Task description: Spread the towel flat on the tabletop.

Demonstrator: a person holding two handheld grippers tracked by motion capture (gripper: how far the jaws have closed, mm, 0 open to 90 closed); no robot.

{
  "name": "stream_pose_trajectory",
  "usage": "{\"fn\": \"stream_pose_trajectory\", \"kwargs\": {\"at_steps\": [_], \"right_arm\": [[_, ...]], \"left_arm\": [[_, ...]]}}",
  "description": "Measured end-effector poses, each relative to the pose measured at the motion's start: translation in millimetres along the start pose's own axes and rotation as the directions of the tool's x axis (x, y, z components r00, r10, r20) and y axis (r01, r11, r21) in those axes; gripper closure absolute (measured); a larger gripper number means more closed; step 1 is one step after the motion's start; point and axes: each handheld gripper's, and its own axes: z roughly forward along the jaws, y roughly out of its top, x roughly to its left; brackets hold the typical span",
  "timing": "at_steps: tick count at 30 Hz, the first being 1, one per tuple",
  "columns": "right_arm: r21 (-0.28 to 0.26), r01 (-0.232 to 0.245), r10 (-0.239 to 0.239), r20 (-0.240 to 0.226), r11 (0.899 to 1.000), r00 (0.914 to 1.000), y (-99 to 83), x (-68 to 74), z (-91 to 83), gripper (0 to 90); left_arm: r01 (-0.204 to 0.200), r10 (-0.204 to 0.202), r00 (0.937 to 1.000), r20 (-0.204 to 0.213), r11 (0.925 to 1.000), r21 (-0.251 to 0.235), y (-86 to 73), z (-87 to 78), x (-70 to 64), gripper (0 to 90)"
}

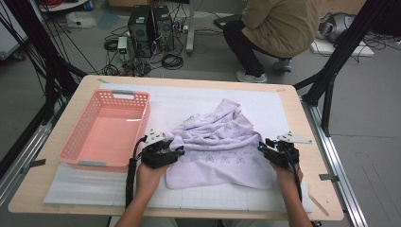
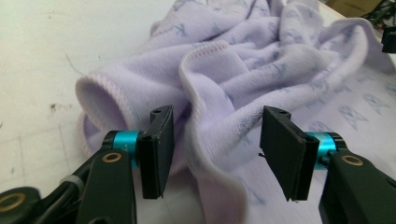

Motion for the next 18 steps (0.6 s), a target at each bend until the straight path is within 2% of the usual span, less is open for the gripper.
{"fn": "stream_pose_trajectory", "kwargs": {"at_steps": [4, 6, 8, 13, 15, 18], "right_arm": [[-0.010, 0.008, -0.008, -0.001, 1.000, 1.0000, -6.6, -2.5, -21.7, 58.2], [-0.014, -0.015, 0.015, -0.016, 1.000, 0.9998, -10.8, -3.4, -34.0, 57.9], [-0.007, -0.022, 0.022, -0.035, 1.000, 0.9992, -15.7, -3.5, -44.7, 57.3], [0.054, -0.002, 0.006, -0.070, 0.999, 0.9976, -32.5, 4.5, -59.3, 55.3], [0.079, -0.002, 0.009, -0.084, 0.997, 0.9964, -42.1, 8.1, -61.1, 54.6], [0.137, 0.017, -0.004, -0.093, 0.990, 0.9957, -53.2, 14.3, -60.0, 54.9]], "left_arm": [[-0.001, 0.001, 0.9999, 0.012, 1.0000, 0.008, -11.4, -17.5, -2.5, 43.4], [-0.004, 0.004, 0.9998, 0.017, 0.9999, 0.017, -17.4, -26.0, -5.7, 43.4], [-0.015, 0.014, 0.9996, 0.023, 0.9988, 0.047, -23.6, -31.7, -10.2, 44.2], [-0.026, 0.023, 0.9993, 0.028, 0.9936, 0.110, -37.0, -37.1, -20.8, 45.8], [-0.014, 0.009, 0.9992, 0.040, 0.9909, 0.134, -40.9, -36.5, -25.9, 46.7], [-0.049, 0.047, 0.9987, 0.021, 0.9902, 0.131, -45.6, -37.8, -36.0, 47.6]]}}
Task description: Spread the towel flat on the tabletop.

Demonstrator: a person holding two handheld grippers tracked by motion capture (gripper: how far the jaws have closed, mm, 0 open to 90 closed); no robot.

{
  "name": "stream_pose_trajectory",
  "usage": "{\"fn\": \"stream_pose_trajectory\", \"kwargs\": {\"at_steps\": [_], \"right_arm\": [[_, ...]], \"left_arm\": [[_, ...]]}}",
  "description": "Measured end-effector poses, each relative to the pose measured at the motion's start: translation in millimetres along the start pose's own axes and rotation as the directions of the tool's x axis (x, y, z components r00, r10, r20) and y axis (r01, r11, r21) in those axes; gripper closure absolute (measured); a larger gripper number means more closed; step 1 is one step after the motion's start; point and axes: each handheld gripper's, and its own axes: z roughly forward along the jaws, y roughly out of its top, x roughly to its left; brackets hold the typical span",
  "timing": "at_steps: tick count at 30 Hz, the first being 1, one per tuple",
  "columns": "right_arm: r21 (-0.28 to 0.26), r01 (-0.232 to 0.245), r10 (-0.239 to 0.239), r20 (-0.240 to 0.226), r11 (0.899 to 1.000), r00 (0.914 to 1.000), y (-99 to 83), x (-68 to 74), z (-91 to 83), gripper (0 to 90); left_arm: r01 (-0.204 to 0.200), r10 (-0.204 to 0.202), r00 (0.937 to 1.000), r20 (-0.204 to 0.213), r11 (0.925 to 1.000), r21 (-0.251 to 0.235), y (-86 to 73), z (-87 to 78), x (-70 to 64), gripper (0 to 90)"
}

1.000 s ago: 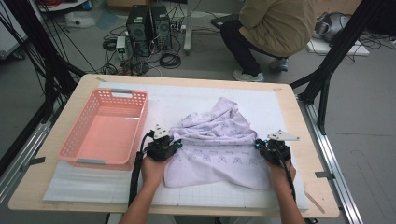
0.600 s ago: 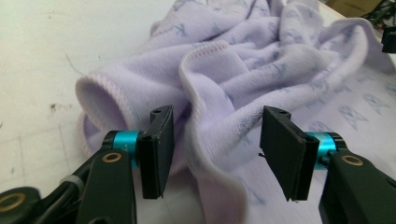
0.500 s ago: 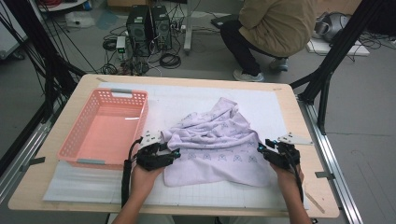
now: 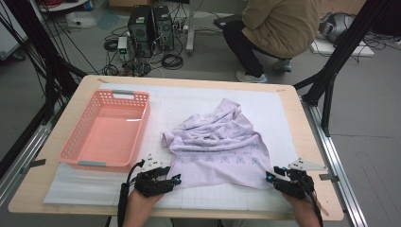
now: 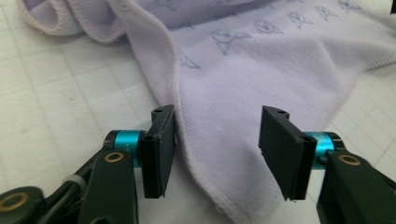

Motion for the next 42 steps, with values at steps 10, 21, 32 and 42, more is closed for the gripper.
{"fn": "stream_pose_trajectory", "kwargs": {"at_steps": [10, 21, 32, 42], "right_arm": [[0.031, 0.055, -0.054, -0.028, 0.998, 0.9982, -15.0, 7.9, -15.8, 87.1], [0.010, 0.063, -0.062, -0.084, 0.998, 0.9946, -35.4, 19.6, -52.0, 87.3], [0.066, 0.081, -0.074, -0.108, 0.994, 0.9914, -69.5, 36.5, -76.7, 87.2], [-0.065, 0.017, -0.020, -0.036, 0.998, 0.9992, -37.8, 23.5, -63.1, 59.2]], "left_arm": [[-0.010, 0.009, 0.9998, -0.020, 0.9999, -0.013, -19.1, -24.0, -5.8, 86.4], [0.008, -0.005, 0.9978, 0.066, 0.9988, -0.049, -41.5, -58.4, -15.7, 86.3], [-0.053, 0.054, 0.9895, 0.134, 0.9986, -0.007, -65.9, -75.2, -38.3, 85.2], [0.014, -0.003, 0.9972, 0.075, 0.9874, -0.157, -30.2, -60.0, -13.5, 44.1]]}}
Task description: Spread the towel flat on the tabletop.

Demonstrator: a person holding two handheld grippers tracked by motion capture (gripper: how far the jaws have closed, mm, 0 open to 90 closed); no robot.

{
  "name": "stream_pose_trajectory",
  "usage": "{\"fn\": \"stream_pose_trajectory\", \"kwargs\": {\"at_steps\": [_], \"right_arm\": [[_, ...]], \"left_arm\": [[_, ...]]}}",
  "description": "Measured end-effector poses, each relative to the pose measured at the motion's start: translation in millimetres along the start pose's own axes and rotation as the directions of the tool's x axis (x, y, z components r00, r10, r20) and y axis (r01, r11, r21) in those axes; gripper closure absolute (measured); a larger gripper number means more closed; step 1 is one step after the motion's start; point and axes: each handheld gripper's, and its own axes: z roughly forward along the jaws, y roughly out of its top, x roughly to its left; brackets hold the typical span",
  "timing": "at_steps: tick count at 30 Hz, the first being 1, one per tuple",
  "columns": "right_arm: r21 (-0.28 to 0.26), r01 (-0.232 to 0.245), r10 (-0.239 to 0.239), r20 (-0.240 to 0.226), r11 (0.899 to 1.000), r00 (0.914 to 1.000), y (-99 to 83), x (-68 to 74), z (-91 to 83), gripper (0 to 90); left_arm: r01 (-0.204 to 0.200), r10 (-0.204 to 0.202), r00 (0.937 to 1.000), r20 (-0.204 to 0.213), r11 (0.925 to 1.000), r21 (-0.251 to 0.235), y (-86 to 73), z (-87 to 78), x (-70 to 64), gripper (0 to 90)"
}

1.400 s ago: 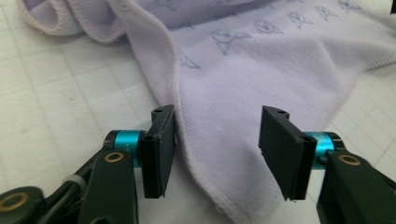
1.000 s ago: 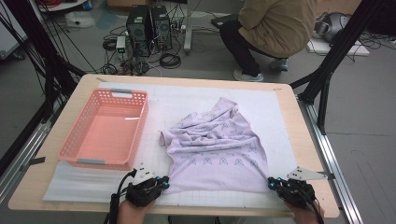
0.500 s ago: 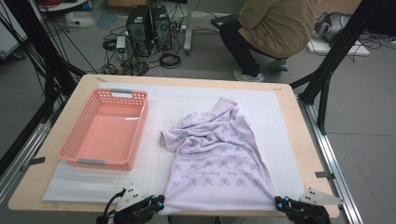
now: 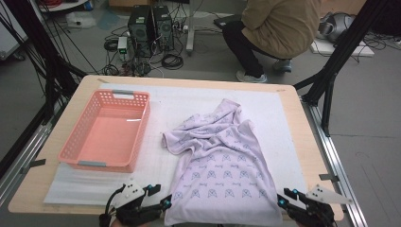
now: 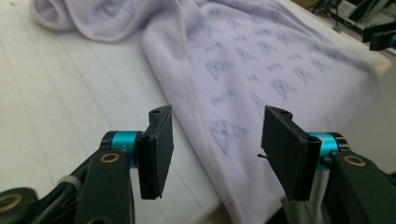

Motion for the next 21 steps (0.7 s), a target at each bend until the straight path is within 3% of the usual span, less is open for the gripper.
{"fn": "stream_pose_trajectory", "kwargs": {"at_steps": [5, 9, 14, 16, 17, 18, 19, 21], "right_arm": [[0.008, -0.021, 0.021, 0.035, 1.000, 0.9992, 22.5, -16.5, 35.6, 58.4], [0.037, -0.020, 0.018, 0.043, 0.999, 0.9989, 33.1, -20.5, 61.0, 58.9], [0.069, 0.001, -0.006, 0.064, 0.998, 0.9979, 39.4, -19.5, 81.1, 64.1], [0.072, -0.002, -0.002, 0.065, 0.997, 0.9979, 40.3, -18.8, 81.9, 71.6], [0.072, 0.006, -0.010, 0.048, 0.997, 0.9988, 40.0, -19.1, 81.6, 80.8], [0.075, 0.010, -0.012, 0.031, 0.997, 0.9994, 39.6, -18.5, 81.0, 84.1], [0.077, 0.015, -0.017, 0.033, 0.997, 0.9993, 39.5, -17.7, 80.4, 85.2], [0.086, 0.010, -0.011, 0.017, 0.996, 0.9998, 38.3, -17.7, 77.2, 85.9]], "left_arm": [[0.018, -0.018, 0.9998, -0.011, 0.9998, 0.007, 17.1, 27.4, 16.3, 45.2], [0.033, -0.033, 0.9994, -0.013, 0.9979, 0.056, 24.7, 49.3, 25.2, 46.2], [0.030, -0.031, 0.9995, 0.002, 0.9912, 0.129, 27.1, 71.0, 21.6, 50.0], [-0.007, 0.010, 0.9997, -0.021, 0.9883, 0.152, 24.6, 77.6, 14.1, 56.4], [-0.037, 0.043, 0.9984, -0.037, 0.9863, 0.161, 24.2, 77.3, 10.9, 60.1], [-0.056, 0.065, 0.9966, -0.051, 0.9843, 0.167, 23.8, 77.2, 8.9, 74.3], [-0.061, 0.073, 0.9955, -0.062, 0.9834, 0.171, 23.5, 76.2, 7.6, 80.8], [-0.055, 0.066, 0.9962, -0.056, 0.9820, 0.181, 22.0, 71.4, 5.3, 84.5]]}}
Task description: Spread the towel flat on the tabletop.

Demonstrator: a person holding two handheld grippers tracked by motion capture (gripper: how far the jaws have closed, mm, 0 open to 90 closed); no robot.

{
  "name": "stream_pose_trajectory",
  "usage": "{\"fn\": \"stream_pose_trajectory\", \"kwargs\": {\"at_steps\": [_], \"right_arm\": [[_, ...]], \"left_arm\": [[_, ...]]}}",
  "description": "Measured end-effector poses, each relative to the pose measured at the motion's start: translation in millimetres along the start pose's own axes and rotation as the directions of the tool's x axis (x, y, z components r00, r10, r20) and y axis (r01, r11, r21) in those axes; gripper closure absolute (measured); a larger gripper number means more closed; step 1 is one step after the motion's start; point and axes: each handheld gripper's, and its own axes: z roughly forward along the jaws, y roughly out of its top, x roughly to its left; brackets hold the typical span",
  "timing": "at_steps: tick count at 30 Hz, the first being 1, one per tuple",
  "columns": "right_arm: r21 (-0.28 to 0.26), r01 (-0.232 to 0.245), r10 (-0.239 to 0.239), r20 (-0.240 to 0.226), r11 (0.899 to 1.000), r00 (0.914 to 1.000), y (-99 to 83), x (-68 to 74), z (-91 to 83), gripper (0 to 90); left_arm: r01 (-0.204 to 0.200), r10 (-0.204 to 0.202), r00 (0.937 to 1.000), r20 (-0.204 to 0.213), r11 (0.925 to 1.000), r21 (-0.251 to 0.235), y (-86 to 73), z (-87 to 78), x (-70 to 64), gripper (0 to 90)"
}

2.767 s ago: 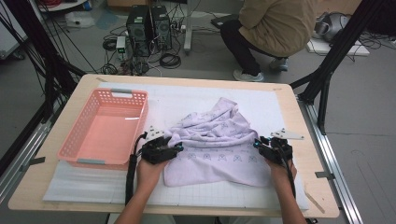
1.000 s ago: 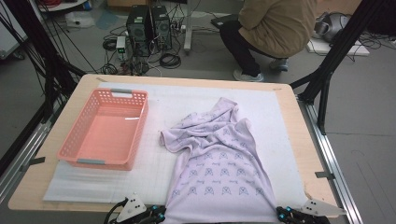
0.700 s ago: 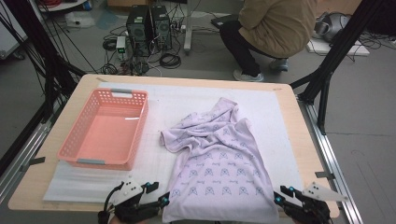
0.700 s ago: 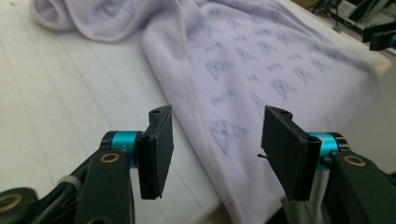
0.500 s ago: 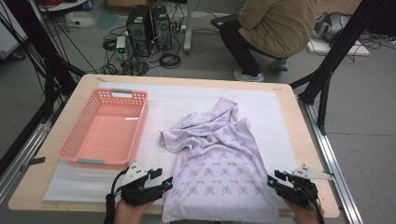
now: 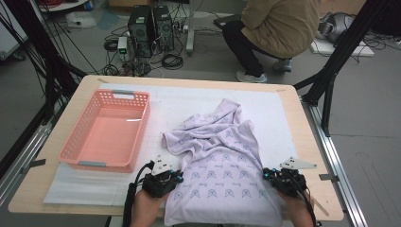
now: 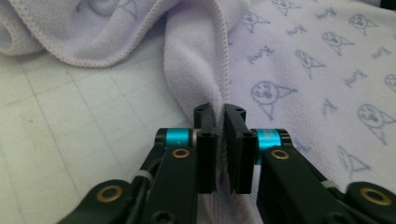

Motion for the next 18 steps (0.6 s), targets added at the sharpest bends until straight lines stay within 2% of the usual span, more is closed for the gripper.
{"fn": "stream_pose_trajectory", "kwargs": {"at_steps": [6, 8, 10, 14, 18], "right_arm": [[0.023, 0.014, -0.013, -0.046, 1.000, 0.9989, -17.5, 3.9, -22.5, 86.1], [0.029, 0.023, -0.022, -0.063, 0.999, 0.9978, -24.9, 6.3, -31.1, 86.1], [0.036, 0.030, -0.027, -0.075, 0.999, 0.9968, -32.4, 9.3, -39.9, 86.2], [0.041, 0.028, -0.023, -0.115, 0.999, 0.9931, -45.4, 15.0, -55.7, 86.4], [0.034, 0.037, -0.032, -0.146, 0.999, 0.9888, -51.5, 20.1, -67.4, 86.1]], "left_arm": [[0.019, -0.018, 0.9984, 0.054, 0.9996, -0.019, -19.6, -26.8, -4.3, 85.0], [0.013, -0.011, 0.9982, 0.058, 0.9997, -0.020, -25.8, -35.4, -5.6, 85.1], [0.027, -0.024, 0.9964, 0.081, 0.9993, -0.026, -33.6, -44.8, -5.7, 85.1], [0.003, -0.001, 0.9949, 0.101, 0.9998, -0.017, -42.6, -57.1, -11.4, 85.3], [-0.008, 0.013, 0.9905, 0.137, 0.9993, -0.038, -45.6, -66.5, -16.2, 84.7]]}}
